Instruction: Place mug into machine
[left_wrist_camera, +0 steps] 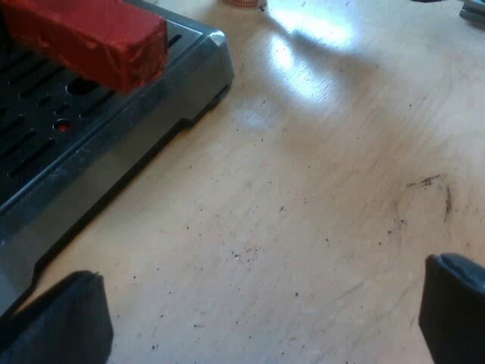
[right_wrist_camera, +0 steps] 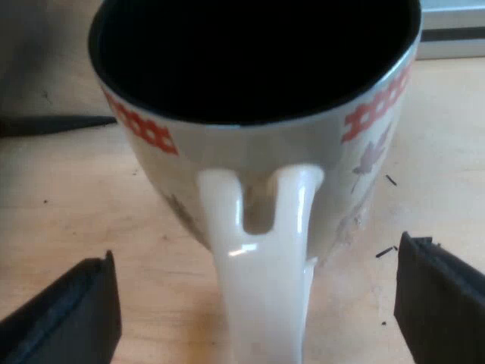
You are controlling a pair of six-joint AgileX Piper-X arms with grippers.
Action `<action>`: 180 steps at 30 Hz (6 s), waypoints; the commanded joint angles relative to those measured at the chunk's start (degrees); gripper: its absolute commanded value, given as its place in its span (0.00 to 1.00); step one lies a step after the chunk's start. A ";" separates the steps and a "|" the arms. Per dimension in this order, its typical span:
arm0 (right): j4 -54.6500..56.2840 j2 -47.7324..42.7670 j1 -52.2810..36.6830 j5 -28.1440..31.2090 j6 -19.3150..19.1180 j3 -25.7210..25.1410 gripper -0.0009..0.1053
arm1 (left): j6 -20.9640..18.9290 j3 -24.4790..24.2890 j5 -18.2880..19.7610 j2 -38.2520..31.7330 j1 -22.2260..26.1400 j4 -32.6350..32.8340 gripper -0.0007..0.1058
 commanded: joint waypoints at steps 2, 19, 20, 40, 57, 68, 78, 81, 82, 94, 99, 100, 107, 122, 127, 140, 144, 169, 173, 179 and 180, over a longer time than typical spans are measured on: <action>-1.67 1.01 -0.24 -0.02 -0.77 -1.18 0.67 | -0.70 -0.07 -0.17 -0.09 -0.27 -0.67 0.79; -1.57 4.12 -0.24 0.22 -1.07 -3.79 0.48 | -0.56 -0.07 -0.17 -0.09 -0.27 -0.67 0.79; -1.57 4.12 -0.24 0.62 -1.30 -3.79 0.41 | -0.54 -0.07 -0.17 -0.09 -0.27 -0.67 0.79; 3.11 -6.32 -0.04 1.74 -7.64 -3.48 0.01 | 1.49 -0.07 -0.17 -0.09 -0.27 -0.67 0.79; 38.39 -41.81 -0.04 -7.61 -8.56 -3.48 0.01 | 3.00 -0.07 -0.17 -0.09 -0.27 -2.69 0.79; 59.22 -59.34 6.45 -16.69 -8.57 -6.15 0.01 | 3.00 2.09 -4.10 -0.09 -0.27 -8.85 0.79; 51.70 -54.44 26.78 -4.12 -4.96 -6.23 0.01 | 1.83 5.91 -7.29 -0.09 -0.27 -18.20 0.79; 49.58 -49.69 32.33 -0.14 -4.62 -6.23 0.01 | -2.48 6.46 -8.16 -0.09 -0.27 -18.77 0.79; 47.39 -47.51 33.98 0.73 -3.79 -6.23 0.01 | -3.12 6.44 -8.35 -0.09 -0.27 -18.73 0.79; 17.09 -23.32 36.62 2.35 2.73 -6.23 0.01 | -3.14 6.44 -8.34 -0.09 -0.27 -19.66 0.79; 9.85 -16.00 36.65 2.35 3.25 -6.55 0.01 | -3.14 6.44 -8.34 -0.09 -0.27 -19.66 0.79; 9.50 -14.61 36.65 2.35 3.25 -7.06 0.01 | -3.14 6.44 -8.34 -0.09 -0.27 -19.66 0.79; 8.05 -5.42 36.65 2.35 3.25 -13.51 0.01 | -3.14 6.44 -8.34 -0.09 -0.27 -19.66 0.79; 4.27 6.68 36.78 2.35 3.25 -21.42 0.01 | -3.14 6.44 -8.34 -0.09 -0.27 -19.66 0.79; 4.27 7.13 37.04 2.35 3.25 -22.02 0.01 | -3.14 6.44 -8.34 -0.09 -0.27 -19.66 0.79; 4.41 7.13 40.04 5.44 3.15 -22.02 0.44 | -3.14 6.44 -8.34 -0.09 -0.27 -19.66 0.79; 4.28 7.13 40.04 7.29 3.30 -22.02 0.44 | -3.14 6.44 -8.34 -0.09 -0.27 -19.66 0.79; 4.04 14.69 44.75 13.70 12.18 -27.83 0.44 | -3.14 6.44 -8.34 -0.09 -0.27 -19.66 0.79; 4.04 16.41 44.75 14.07 13.43 -30.07 0.44 | -3.14 6.44 -8.34 -0.09 -0.27 -19.66 0.79; 4.38 17.81 44.75 12.18 14.38 -31.97 0.44 | -3.14 6.44 -8.34 -0.09 -0.27 -19.66 0.79; 4.38 18.08 44.75 11.82 14.38 -32.32 0.44 | -3.14 6.44 -8.34 -0.09 -0.27 -19.66 0.79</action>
